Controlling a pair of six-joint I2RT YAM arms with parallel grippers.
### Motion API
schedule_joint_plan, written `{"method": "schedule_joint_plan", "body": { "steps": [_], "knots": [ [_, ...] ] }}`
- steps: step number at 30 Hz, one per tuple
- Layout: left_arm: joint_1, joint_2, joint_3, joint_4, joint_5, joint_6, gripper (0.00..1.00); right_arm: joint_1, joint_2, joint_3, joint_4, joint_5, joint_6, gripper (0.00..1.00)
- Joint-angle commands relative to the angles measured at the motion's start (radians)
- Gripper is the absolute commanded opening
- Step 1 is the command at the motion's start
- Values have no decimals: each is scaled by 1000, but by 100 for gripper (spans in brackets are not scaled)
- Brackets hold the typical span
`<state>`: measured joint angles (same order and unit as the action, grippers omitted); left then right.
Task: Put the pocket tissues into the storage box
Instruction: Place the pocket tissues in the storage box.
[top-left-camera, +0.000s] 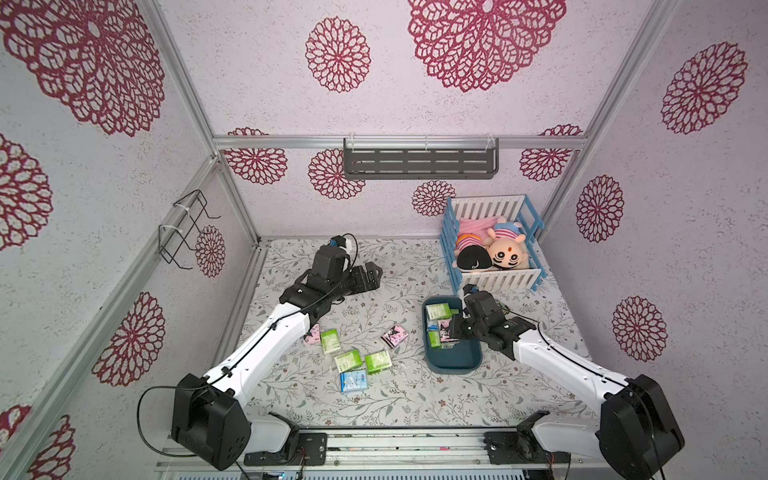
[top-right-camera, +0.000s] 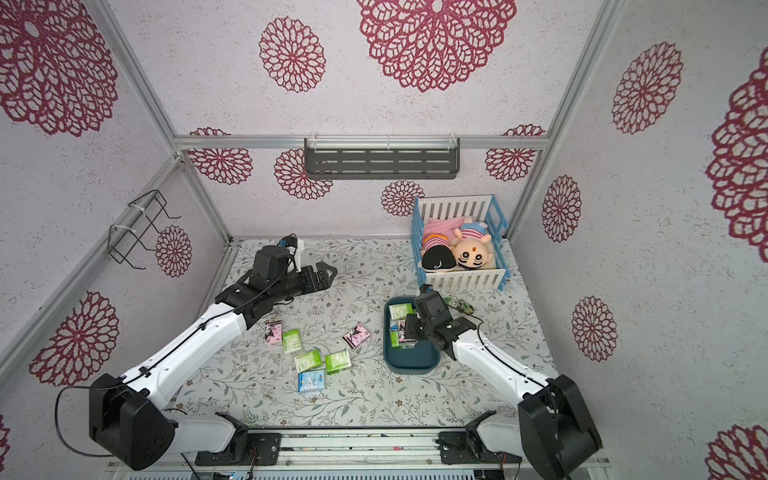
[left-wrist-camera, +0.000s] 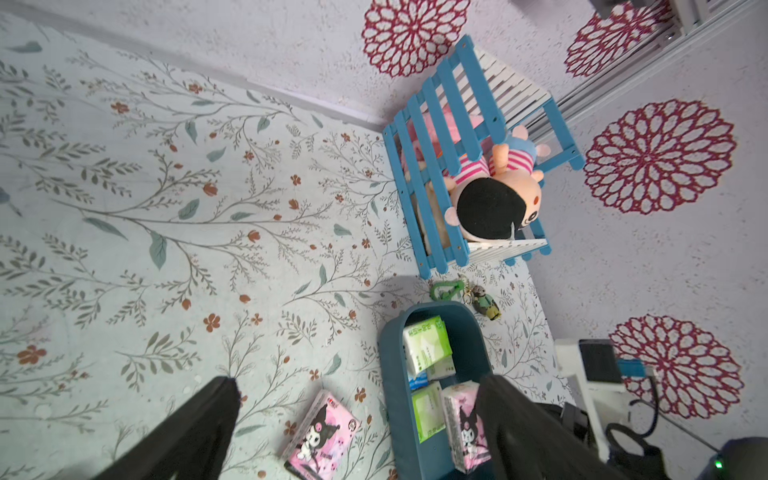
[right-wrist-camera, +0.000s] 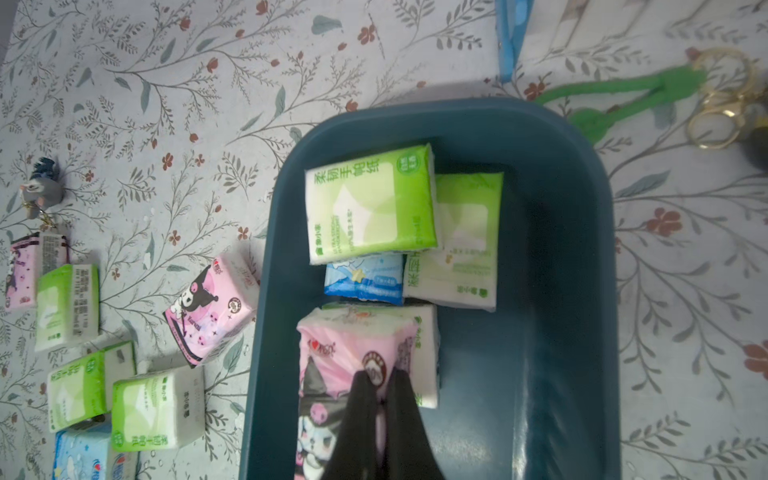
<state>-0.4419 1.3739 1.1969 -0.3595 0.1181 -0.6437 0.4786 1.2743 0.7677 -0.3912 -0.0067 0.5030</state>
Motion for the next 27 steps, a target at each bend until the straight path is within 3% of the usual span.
{"method": "schedule_joint_plan", "body": {
  "steps": [1, 7, 18, 27],
  "knots": [
    [5, 11, 23, -13, -11, 7, 97, 2, 30, -13, 80, -43, 29, 0],
    [9, -7, -28, 9, -6, -35, 97, 2, 105, -19, 187, -66, 49, 0],
    [23, -61, -8, -117, -52, -4, 97, 2, 212, 23, 293, -108, 101, 0],
    [59, -138, -90, -131, -153, -22, 97, 6, 137, 32, 253, -82, 109, 47]
  ]
}}
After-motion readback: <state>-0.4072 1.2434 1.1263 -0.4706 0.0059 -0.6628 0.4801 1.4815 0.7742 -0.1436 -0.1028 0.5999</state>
